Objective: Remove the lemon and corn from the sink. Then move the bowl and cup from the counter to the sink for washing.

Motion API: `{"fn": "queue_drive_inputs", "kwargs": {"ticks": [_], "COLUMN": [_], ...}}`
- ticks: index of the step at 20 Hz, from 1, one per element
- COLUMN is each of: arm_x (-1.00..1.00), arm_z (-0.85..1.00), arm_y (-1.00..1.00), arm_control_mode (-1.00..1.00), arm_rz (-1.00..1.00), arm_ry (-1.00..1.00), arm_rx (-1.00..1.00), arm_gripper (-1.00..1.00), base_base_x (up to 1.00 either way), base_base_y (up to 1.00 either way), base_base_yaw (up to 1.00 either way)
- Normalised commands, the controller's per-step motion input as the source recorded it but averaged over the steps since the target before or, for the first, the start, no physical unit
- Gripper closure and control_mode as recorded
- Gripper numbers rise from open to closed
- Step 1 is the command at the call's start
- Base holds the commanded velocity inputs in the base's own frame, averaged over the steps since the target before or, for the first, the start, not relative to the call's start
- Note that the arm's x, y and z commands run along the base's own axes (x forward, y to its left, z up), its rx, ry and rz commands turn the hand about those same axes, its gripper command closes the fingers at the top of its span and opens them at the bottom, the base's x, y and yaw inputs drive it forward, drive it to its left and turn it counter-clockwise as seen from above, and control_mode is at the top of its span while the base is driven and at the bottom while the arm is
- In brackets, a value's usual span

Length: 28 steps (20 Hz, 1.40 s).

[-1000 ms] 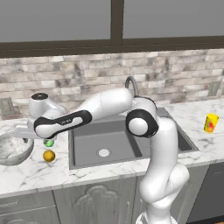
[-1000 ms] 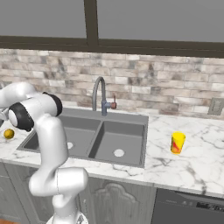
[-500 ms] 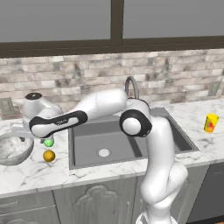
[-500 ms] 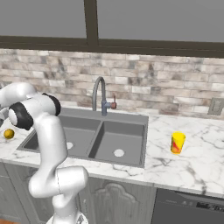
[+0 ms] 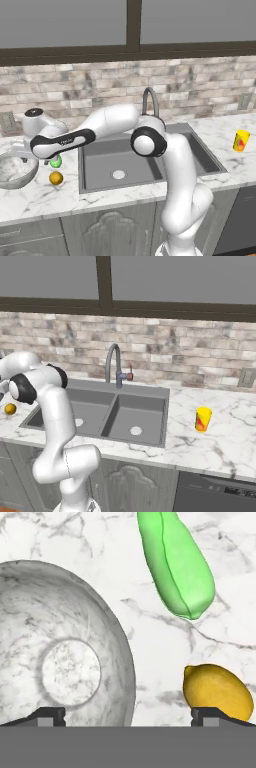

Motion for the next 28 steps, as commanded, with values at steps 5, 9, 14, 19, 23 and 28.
{"fn": "queue_drive_inputs", "kwargs": {"ticks": [5, 9, 14, 19, 23, 28], "arm_x": [0.16, 0.11, 0.01, 0.04, 0.04, 0.03], "arm_z": [-0.12, -0.10, -0.12, -0.12, -0.12, -0.11], "arm_y": [0.09, 0.07, 0.00, 0.00, 0.01, 0.02], "arm_control_mode": [-1.00, -1.00, -1.00, -1.00, -1.00, -1.00], "arm_rz": [-0.02, -0.01, -0.03, -0.02, -0.02, -0.02], "arm_ry": [0.02, 0.03, 0.07, 0.06, 0.05, 0.04], "arm_rx": [0.00, 0.00, 0.00, 0.00, 0.00, 0.00], "arm_gripper": [-1.00, -1.00, -1.00, -1.00, -1.00, -1.00], "base_base_x": [0.00, 0.00, 0.00, 0.00, 0.00, 0.00], "base_base_y": [0.00, 0.00, 0.00, 0.00, 0.00, 0.00], "base_base_yaw": [0.00, 0.00, 0.00, 0.00, 0.00, 0.00]}}
